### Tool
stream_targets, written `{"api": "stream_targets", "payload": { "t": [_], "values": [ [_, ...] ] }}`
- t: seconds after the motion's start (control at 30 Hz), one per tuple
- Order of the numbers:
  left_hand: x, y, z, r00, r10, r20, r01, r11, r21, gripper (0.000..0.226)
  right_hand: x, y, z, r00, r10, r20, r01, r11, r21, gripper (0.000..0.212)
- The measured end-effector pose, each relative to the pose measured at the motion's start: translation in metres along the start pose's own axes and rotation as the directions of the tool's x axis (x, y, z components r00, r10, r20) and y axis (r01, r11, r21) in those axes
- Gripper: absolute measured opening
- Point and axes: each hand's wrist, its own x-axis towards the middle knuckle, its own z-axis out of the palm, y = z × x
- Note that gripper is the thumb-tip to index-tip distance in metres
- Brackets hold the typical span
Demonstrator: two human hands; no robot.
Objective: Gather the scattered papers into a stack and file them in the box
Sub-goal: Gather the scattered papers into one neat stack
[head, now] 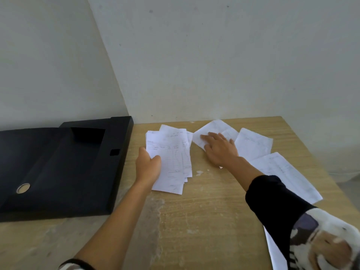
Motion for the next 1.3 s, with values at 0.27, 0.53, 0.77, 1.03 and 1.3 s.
{"api": "stream_targets", "payload": {
  "t": [0.27,0.53,0.77,1.03,1.3],
  "values": [
    [-0.001,0.0,0.0,0.995,0.032,-0.094,-0.032,0.999,0.007,0.018,-0.028,-0.007,0.011,0.953,-0.283,-0.112,0.298,0.941,0.161,0.051],
    [0.003,-0.002,0.004,0.974,0.026,-0.227,-0.02,0.999,0.029,0.02,-0.042,0.007,0.024,0.976,-0.193,-0.098,0.19,0.981,-0.035,0.053],
    [0.003,0.0,0.008,0.983,0.0,-0.184,-0.003,1.0,-0.013,0.02,-0.035,0.012,0.012,0.976,-0.067,-0.208,0.07,0.997,0.01,0.056],
    [0.0,0.009,0.017,0.984,-0.037,-0.173,0.016,0.993,-0.12,0.02,-0.042,0.019,0.016,0.971,-0.017,-0.24,0.04,0.995,0.093,0.059],
    [-0.014,0.011,0.042,0.988,0.054,-0.143,-0.038,0.993,0.114,0.03,-0.055,0.042,0.002,0.944,0.217,-0.248,-0.193,0.974,0.115,0.048]
  ]
}}
